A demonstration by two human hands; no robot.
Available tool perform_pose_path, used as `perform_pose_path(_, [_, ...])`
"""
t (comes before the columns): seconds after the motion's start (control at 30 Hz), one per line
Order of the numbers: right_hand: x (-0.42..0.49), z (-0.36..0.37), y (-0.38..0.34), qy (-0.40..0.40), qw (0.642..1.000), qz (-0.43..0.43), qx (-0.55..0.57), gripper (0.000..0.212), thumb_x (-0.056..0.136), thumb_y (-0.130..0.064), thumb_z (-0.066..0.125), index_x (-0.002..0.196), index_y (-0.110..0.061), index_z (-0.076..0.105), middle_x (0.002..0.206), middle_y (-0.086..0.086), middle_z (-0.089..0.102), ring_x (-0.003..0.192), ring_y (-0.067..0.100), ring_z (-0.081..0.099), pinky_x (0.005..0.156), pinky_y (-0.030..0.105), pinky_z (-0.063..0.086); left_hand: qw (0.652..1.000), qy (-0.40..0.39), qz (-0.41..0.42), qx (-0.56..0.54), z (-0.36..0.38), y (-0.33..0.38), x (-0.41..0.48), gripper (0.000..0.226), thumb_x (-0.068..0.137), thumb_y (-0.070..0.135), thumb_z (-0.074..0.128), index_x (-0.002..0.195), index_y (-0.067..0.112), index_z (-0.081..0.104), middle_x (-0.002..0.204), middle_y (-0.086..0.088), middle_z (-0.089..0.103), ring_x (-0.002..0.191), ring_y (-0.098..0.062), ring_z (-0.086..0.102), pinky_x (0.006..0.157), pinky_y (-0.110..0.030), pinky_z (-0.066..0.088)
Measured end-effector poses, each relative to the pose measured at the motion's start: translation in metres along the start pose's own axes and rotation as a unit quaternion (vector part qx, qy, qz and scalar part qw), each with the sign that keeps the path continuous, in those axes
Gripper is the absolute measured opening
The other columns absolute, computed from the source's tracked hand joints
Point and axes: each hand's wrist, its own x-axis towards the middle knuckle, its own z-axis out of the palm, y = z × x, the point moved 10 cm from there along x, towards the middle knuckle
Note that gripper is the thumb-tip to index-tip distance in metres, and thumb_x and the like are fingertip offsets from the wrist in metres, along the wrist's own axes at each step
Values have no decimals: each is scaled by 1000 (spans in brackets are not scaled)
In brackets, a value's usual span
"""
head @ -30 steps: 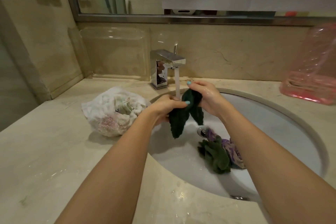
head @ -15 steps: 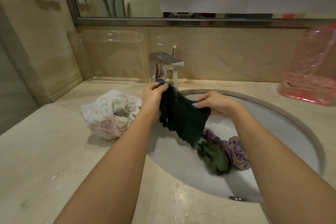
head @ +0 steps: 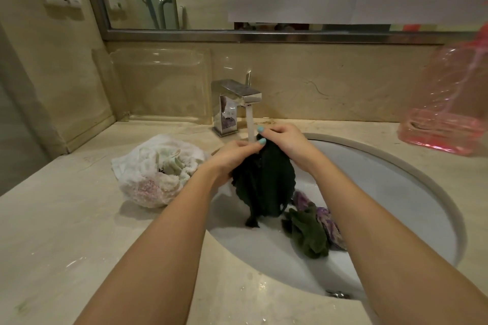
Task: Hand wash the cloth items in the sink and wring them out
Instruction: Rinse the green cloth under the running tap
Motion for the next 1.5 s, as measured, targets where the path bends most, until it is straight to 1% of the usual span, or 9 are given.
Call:
perform_pose_path(0.27, [-29, 42, 77, -170, 942, 269, 108, 94, 83, -83, 15, 144, -15, 37, 144, 13, 47, 132, 34, 43, 108, 51, 34, 943, 24, 82, -322, -1, 28, -5, 9, 101, 20, 49, 94, 14, 51, 109, -16, 56, 102, -27, 56, 84, -39, 54])
perform_pose_path(0.43, [-39, 40, 67, -176, 919, 267, 230, 72, 94, -68, 25, 140, -14, 37, 139, 18, 48, 128, 37, 48, 101, 60, 37, 908, 107, 70, -400, -24, 15, -4, 17, 99, 22, 47, 105, 10, 57, 110, -14, 60, 113, -32, 55, 93, -51, 50])
perform_pose_path(0.57, [-24, 18, 41, -18, 936, 173, 305, 30, 104, -30, 41, 129, -16, 50, 126, 16, 58, 103, 27, 62, 74, 38, 57, 931, 130, 7, -340, -24, 1, 0, 30, 99, 25, 41, 120, 8, 53, 117, -17, 60, 111, -31, 58, 78, -45, 54])
perform_pose_path(0.73, [-16, 27, 17, 51, 984, 99, 136, 30, 103, -38, 41, 125, -23, 56, 106, 4, 64, 89, 14, 61, 66, 26, 52, 974, 192, 15, -120, -11, 5, 9, 52, 101, 36, 45, 143, 10, 29, 129, -17, 54, 113, -33, 59, 95, -51, 52])
perform_pose_path(0.83, [-14, 38, 11, 35, 991, 102, 75, 25, 100, -39, 46, 110, -23, 62, 75, 2, 59, 58, 13, 53, 42, 22, 36, 962, 265, 43, -45, -25, 13, 7, 32, 103, 27, 33, 125, 10, 48, 120, -17, 60, 106, -33, 61, 93, -52, 52])
perform_pose_path(1.03, [-1, 15, 27, 151, 963, 149, 166, 21, 99, -18, 43, 81, -15, 55, 81, 5, 58, 70, 19, 56, 69, 36, 50, 956, 217, 185, 65, 8, 50, -15, 29, 100, 19, 42, 74, 11, 50, 71, -6, 51, 68, -18, 49, 65, -32, 40])
perform_pose_path(1.23, [-21, 46, 11, 42, 977, 162, 129, 24, 98, -30, 46, 93, -10, 59, 64, 5, 49, 45, 12, 41, 39, 21, 27, 959, 261, 64, -96, -37, 14, 7, 29, 103, 25, 38, 101, 6, 60, 101, -18, 63, 95, -32, 64, 88, -48, 55])
perform_pose_path(1.33, [-18, 53, 9, 45, 983, 160, 73, 27, 99, -33, 46, 101, -10, 59, 66, 6, 50, 45, 13, 42, 39, 20, 28, 961, 221, 4, -167, -34, -4, 9, 39, 104, 29, 35, 119, 1, 58, 103, -17, 64, 91, -27, 65, 78, -36, 56])
perform_pose_path(1.5, [-10, -5, 17, 187, 971, 143, 43, 25, 102, -24, 42, 87, -13, 59, 76, 5, 58, 63, 17, 54, 51, 27, 43, 982, 151, 104, -36, 12, 37, -3, 27, 105, 25, 37, 94, 13, 59, 86, -7, 60, 77, -15, 60, 58, -22, 48])
